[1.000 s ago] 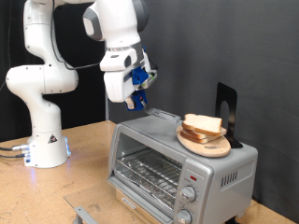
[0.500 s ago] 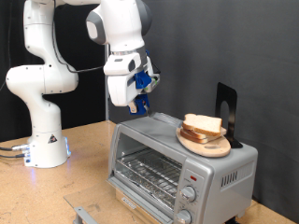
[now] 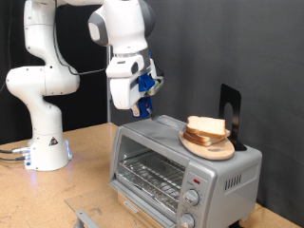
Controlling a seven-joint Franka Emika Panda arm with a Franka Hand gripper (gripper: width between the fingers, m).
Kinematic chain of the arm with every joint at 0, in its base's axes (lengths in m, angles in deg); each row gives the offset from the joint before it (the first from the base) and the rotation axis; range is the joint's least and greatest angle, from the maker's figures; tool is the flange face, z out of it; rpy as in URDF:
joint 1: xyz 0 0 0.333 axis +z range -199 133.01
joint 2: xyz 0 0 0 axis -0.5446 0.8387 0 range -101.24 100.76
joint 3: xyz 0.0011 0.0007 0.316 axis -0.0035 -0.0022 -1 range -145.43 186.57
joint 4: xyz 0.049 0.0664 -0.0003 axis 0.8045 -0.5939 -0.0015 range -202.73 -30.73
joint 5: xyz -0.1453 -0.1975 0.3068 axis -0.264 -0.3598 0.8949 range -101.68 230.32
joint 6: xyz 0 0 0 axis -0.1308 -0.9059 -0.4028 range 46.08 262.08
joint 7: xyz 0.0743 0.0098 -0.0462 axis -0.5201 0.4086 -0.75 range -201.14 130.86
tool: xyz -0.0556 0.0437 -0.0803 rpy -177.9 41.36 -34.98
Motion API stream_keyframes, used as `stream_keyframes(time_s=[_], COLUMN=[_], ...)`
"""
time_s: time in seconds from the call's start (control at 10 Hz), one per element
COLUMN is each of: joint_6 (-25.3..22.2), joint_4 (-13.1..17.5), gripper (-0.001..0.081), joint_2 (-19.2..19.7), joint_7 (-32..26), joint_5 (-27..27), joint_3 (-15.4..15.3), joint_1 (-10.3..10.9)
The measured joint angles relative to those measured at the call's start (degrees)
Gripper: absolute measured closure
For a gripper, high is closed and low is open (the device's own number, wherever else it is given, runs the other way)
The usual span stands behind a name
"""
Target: Make a piece of toast with the oven
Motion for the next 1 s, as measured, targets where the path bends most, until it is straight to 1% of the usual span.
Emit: stream_keyframes(time_s=[0.8, 1.0], joint_6=[0.60, 1.75], joint_4=[0.00, 0.00], gripper=[0.0414, 0.0414], joint_2=[0.26, 0.26], joint_7=[-0.02, -0.18], joint_5=[-0.34, -0.34], joint_3=[-0.08, -0.19], joint_1=[0.00, 0.01])
